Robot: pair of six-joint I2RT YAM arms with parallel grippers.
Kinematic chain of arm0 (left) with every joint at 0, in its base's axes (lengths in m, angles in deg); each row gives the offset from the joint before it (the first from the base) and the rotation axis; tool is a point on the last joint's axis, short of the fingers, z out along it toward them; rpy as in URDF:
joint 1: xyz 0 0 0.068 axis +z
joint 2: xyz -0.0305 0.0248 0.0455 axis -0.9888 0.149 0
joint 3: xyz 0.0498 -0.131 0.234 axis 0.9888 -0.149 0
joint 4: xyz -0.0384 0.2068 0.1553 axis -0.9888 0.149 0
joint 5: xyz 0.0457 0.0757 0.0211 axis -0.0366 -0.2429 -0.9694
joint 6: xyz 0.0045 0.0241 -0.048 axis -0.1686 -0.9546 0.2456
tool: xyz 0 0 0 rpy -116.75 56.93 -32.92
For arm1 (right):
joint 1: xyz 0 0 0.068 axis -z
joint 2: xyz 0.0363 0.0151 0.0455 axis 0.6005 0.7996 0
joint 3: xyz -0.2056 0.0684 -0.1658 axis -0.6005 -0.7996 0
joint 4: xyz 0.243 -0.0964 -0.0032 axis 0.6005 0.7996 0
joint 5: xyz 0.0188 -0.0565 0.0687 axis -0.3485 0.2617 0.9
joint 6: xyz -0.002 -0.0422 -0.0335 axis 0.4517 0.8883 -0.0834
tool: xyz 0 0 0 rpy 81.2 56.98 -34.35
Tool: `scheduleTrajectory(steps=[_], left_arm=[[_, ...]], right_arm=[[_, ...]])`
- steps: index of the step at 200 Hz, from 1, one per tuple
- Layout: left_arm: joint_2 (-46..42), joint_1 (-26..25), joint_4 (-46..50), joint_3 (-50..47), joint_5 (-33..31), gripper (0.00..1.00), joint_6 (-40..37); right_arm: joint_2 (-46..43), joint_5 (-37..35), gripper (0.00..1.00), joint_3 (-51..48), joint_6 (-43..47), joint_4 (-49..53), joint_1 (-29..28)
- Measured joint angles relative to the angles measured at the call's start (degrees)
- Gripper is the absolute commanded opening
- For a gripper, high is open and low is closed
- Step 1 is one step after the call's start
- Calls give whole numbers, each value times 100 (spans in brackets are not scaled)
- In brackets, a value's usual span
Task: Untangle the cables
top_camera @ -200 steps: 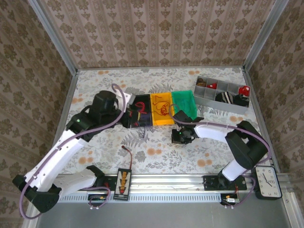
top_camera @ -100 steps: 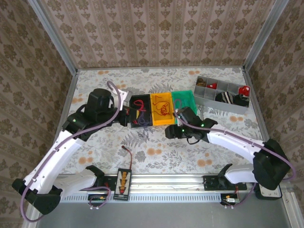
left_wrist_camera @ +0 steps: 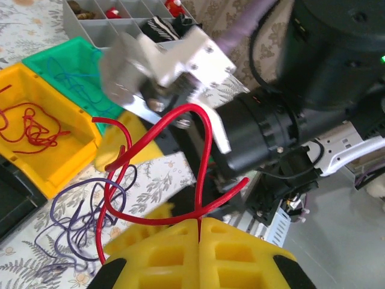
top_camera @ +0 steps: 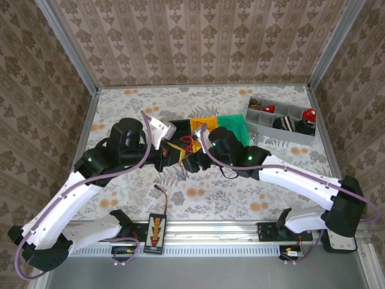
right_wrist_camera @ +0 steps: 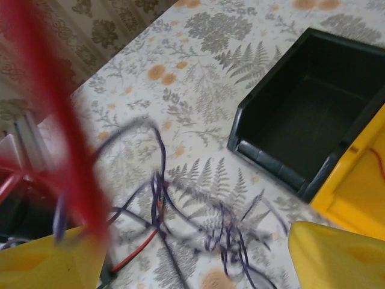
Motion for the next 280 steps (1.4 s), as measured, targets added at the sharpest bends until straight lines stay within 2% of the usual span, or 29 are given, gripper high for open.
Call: scheduleTrajectory(steps=[10, 22, 47, 57, 89, 122, 196, 225, 280], left_arm=[[2, -66, 22, 0, 4, 0, -13], [2, -116, 37, 0, 4, 0, -15], [2, -146, 39, 4, -42, 0, -39], [-4, -153, 39, 4, -138, 0, -57], [-175, -166, -15, 4, -776, 0, -85], [-459, -44, -68, 2, -1464, 0, -85], [-702, 953, -302, -57, -2800, 0, 101], [-470, 1150, -413, 13, -2675, 0, 144], [1174, 1019, -839, 271, -1532, 0, 205]], right_arm=[[151, -20, 76, 114, 136, -42, 2], [297, -15, 60, 188, 229, -83, 2], [638, 79, 12, 341, 313, -142, 0], [713, 98, 0, 334, 267, -144, 7], [529, 79, 0, -269, -164, -459, 122], [-208, -186, 0, -1449, -931, -509, 599], [-1775, -1274, 0, -3132, -2734, 568, 1786], [-2127, -1419, 0, -3523, -3195, 879, 1902], [-2140, -1460, 0, -3558, -3322, 938, 1902]])
